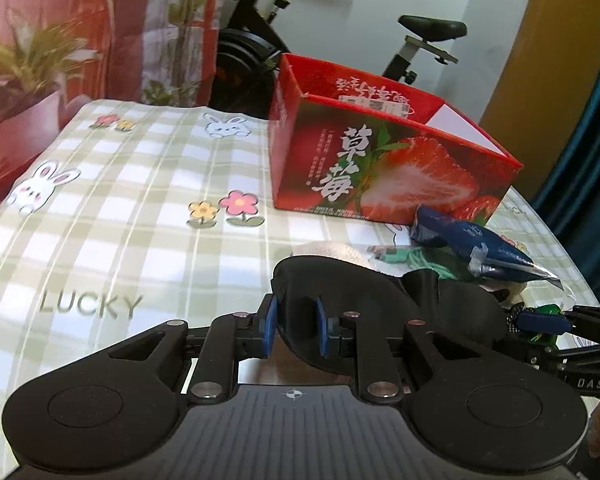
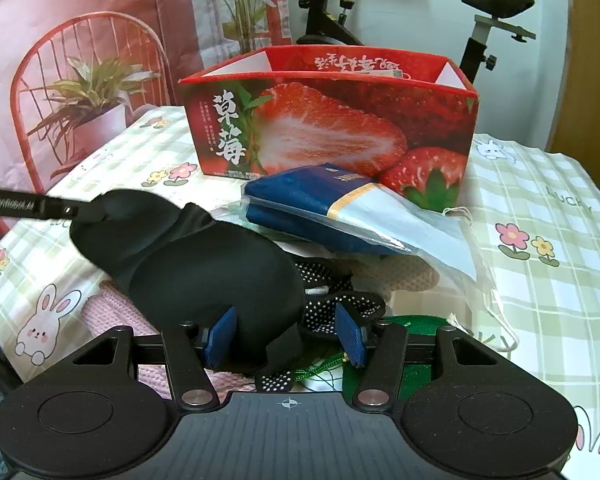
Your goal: Organize soft objects
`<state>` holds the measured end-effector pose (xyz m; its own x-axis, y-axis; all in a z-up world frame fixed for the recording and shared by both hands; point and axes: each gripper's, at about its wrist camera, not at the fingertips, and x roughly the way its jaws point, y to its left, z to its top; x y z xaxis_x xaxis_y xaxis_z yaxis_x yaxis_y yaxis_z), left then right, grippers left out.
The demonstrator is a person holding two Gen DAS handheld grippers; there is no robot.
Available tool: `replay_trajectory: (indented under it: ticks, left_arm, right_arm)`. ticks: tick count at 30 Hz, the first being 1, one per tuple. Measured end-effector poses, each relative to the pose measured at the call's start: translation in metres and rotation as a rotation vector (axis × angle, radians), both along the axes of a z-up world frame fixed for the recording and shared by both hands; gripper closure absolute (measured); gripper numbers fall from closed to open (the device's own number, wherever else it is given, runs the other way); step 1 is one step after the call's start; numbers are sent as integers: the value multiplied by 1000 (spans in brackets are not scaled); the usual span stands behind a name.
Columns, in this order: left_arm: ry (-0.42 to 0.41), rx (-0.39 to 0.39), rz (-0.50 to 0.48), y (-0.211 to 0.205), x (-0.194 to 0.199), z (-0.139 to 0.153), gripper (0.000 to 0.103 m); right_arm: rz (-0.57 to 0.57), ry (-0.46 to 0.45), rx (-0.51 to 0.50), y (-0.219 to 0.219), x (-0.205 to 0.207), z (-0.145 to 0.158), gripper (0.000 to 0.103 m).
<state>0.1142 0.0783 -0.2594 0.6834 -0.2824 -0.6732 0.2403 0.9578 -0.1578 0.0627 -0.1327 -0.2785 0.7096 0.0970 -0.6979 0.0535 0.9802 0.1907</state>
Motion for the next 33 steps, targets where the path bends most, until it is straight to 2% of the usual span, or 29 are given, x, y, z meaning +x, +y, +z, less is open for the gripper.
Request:
replay_trajectory:
  ticks: [10, 22, 27, 33]
  left_arm:
    - [14, -54, 37, 3, -23, -13, 81]
    - [33, -81, 59, 6, -31, -27, 81]
    - [42, -95, 66, 9, -31, -30, 81]
    - [51, -88, 64, 7, -31, -33, 81]
  right_arm:
    - [-14, -27, 41, -2, -12, 4, 51]
    - [28, -69, 49, 9, -29, 13, 50]
    - [-5, -43, 125, 0, -25, 2, 45]
    - [-27, -38, 235, -10, -17, -9, 45]
